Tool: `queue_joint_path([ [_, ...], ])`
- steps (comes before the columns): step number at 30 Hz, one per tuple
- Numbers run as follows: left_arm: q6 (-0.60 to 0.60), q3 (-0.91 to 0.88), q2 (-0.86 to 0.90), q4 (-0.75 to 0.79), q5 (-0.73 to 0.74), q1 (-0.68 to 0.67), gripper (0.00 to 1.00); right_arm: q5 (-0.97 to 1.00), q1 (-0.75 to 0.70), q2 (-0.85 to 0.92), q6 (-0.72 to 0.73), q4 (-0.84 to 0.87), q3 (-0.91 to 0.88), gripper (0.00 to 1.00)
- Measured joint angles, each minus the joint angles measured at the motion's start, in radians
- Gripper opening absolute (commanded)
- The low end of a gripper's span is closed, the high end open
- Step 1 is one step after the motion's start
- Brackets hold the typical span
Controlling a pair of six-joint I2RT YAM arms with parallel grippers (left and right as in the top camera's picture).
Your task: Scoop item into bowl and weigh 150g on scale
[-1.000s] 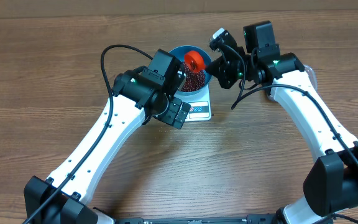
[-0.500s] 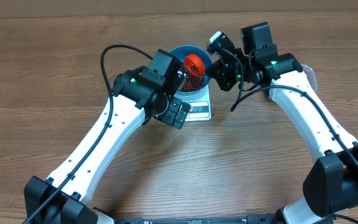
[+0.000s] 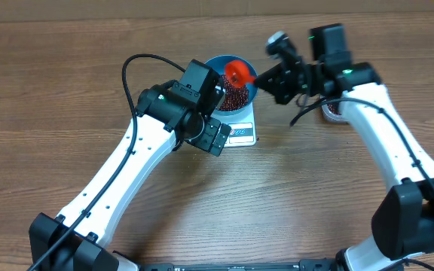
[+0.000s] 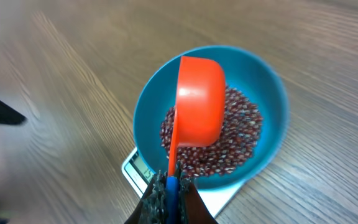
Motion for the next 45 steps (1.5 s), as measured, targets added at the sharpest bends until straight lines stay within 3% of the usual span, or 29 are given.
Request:
queue_joint_path([
  [9,0.000,0.000,0.000,0.000,0.000,0.000,1.00,-0.409,-0.315,0.000,0.070,0.000,0.000,0.04],
  [15,0.000,0.000,0.000,0.000,0.000,0.000,1.00,-0.439,-0.521,0.000,0.116,-0.092,0.002,0.04],
  [20,0.000,0.000,0.000,0.000,0.000,0.000,1.00,-0.296,-0.624,0.000,0.133,-0.209,0.003,0.03],
  [28,0.000,0.000,0.000,0.000,0.000,0.000,1.00,-0.006,-0.648,-0.002,0.139,-0.270,0.003,0.03],
  [45,0.000,0.000,0.000,0.000,0.000,0.000,1.00,0.685,-0.367,-0.077,0.150,-0.274,0.003,0.04],
])
